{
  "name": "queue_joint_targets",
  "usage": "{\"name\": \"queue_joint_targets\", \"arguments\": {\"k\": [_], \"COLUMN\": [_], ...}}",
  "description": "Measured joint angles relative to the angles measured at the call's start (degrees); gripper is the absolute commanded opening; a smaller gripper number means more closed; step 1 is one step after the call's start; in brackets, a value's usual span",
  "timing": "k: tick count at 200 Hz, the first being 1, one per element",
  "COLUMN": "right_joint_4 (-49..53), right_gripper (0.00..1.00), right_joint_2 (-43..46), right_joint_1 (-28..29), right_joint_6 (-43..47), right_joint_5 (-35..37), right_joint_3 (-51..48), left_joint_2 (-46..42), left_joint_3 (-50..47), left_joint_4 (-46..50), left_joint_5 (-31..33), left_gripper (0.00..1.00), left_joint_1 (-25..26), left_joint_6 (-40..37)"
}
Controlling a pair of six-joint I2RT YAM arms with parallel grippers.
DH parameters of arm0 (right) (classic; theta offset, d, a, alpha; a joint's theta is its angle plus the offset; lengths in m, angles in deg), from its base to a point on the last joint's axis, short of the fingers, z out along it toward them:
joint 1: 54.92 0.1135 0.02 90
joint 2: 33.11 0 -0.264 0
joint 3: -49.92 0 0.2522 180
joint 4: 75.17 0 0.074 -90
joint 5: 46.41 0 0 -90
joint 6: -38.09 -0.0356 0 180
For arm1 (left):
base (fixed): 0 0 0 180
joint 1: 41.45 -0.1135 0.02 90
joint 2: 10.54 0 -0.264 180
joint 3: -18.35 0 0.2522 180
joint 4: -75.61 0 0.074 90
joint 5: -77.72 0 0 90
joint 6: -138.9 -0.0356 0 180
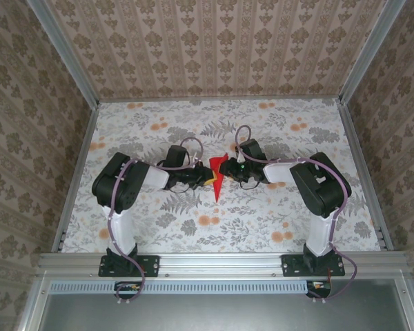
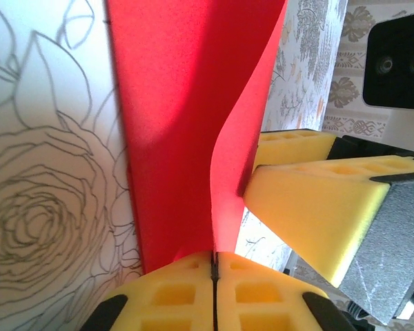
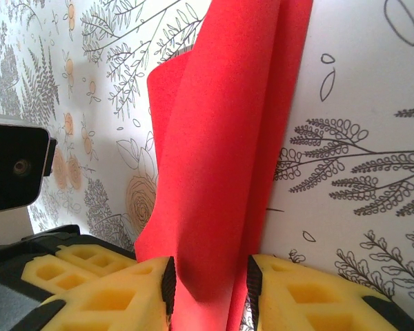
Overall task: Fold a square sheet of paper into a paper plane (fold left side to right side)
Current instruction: Fold the wing for the fifth time at the center of the table.
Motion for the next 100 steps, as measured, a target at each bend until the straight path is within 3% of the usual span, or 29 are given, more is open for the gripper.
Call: {"name": "queue_joint_targets", "arguments": {"k": [100], "right_joint_4": [4.15], "right_gripper": [0.55], "right_joint_2": [1.36], "right_joint_1": [-1.75], "right_joint_6": [0.11], "right_joint_5": [-1.66], "right_joint_3": [1.29], "left_joint_2": [0.0], "left_joint_3": [2.27], "left_joint_4": [5.22], "left_joint_5": [-0.09], "left_gripper": [0.05], "left_joint_1": [-1.01], "left_joint_6": [-6.67]}}
